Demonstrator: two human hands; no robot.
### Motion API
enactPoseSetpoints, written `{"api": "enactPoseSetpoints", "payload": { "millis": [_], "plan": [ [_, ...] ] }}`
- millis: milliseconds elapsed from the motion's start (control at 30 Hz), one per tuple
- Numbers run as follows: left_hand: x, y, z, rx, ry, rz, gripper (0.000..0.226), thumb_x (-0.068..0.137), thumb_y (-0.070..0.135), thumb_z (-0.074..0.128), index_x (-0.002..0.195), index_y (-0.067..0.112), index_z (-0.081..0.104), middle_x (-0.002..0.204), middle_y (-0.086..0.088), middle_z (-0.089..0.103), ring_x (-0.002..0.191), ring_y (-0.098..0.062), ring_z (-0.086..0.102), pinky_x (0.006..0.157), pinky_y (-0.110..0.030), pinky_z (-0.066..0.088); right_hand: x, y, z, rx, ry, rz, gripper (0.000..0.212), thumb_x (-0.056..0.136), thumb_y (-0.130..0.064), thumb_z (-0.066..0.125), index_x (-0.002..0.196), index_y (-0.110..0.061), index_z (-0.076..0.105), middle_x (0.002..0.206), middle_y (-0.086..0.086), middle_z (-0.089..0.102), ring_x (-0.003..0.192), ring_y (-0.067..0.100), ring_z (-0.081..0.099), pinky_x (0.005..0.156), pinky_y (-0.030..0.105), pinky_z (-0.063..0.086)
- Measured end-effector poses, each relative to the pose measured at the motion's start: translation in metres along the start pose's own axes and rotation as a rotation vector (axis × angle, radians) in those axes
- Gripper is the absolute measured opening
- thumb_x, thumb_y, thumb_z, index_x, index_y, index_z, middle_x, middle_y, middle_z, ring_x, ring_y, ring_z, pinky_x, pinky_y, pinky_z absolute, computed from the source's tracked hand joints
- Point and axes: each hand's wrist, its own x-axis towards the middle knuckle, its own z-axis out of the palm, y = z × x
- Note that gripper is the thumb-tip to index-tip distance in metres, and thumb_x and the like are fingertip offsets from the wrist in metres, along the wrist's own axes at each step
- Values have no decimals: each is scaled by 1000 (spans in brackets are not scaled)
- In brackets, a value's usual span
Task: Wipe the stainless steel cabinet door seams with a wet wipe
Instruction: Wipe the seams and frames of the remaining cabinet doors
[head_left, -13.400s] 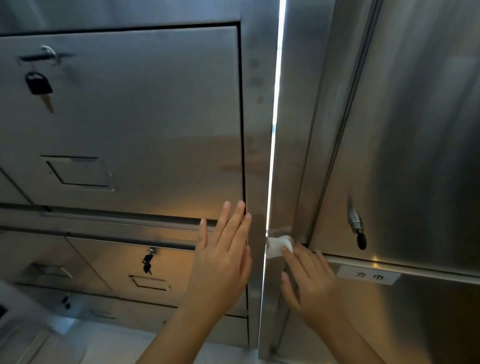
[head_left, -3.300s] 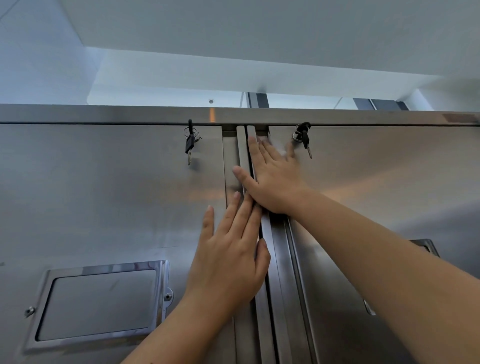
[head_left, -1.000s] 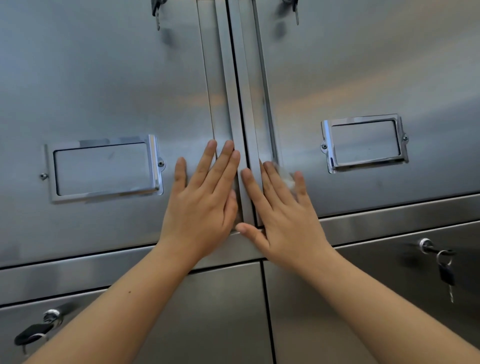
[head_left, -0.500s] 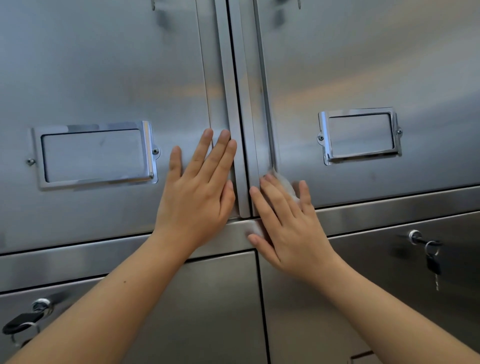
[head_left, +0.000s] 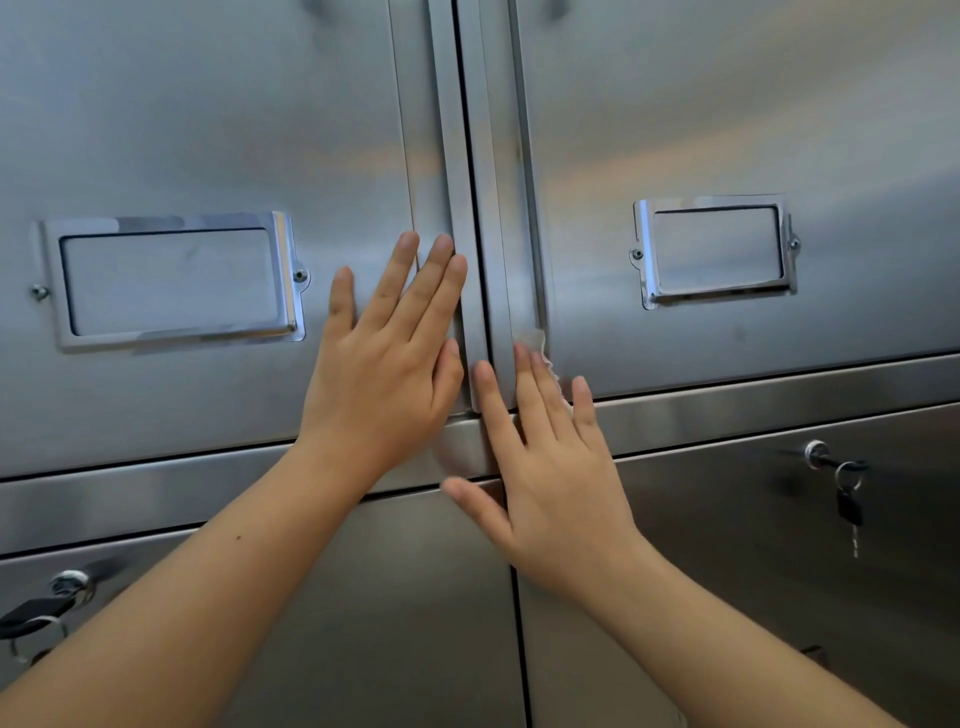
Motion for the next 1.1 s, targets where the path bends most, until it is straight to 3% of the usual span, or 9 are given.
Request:
{"api": "enactPoseSetpoints", "payload": {
  "millis": [133, 433, 933, 1100],
  "plan": [
    [0, 0, -1, -2, -1, 2, 55, 93, 28, 27, 144, 8, 31, 151, -7, 26, 140, -25, 19, 109, -52, 14, 18, 4, -6, -9, -59, 1, 76, 88, -64, 14, 147, -15, 12, 152, 22, 13, 142, 31, 14, 111, 47, -3],
    [0, -1, -1, -4, -6, 5, 55, 93, 27, 28, 144, 9, 29, 151, -7, 25, 140, -25, 18, 109, -53, 15, -4, 2, 0, -62, -42, 32, 73, 90, -61, 18, 144, -14, 31, 148, 17, 31, 136, 27, 32, 107, 58, 7],
    [1, 0, -1, -4, 3, 7, 54, 92, 26, 29, 143, 8, 32, 150, -7, 28, 139, -26, 21, 107, -54, 17, 19, 13, -2, -68, 66, 51, 70, 89, -58, 23, 143, -12, 25, 149, 11, 30, 138, 26, 28, 109, 56, -3],
    [0, 0, -1, -9, 11, 6, 54, 92, 25, 29, 143, 8, 33, 150, -7, 29, 139, -26, 22, 107, -54, 18, 6, 11, 5, -65, 58, 50, 75, 89, -60, 23, 143, -8, 27, 150, 16, 27, 138, 31, 24, 111, 52, 3]
  ]
}}
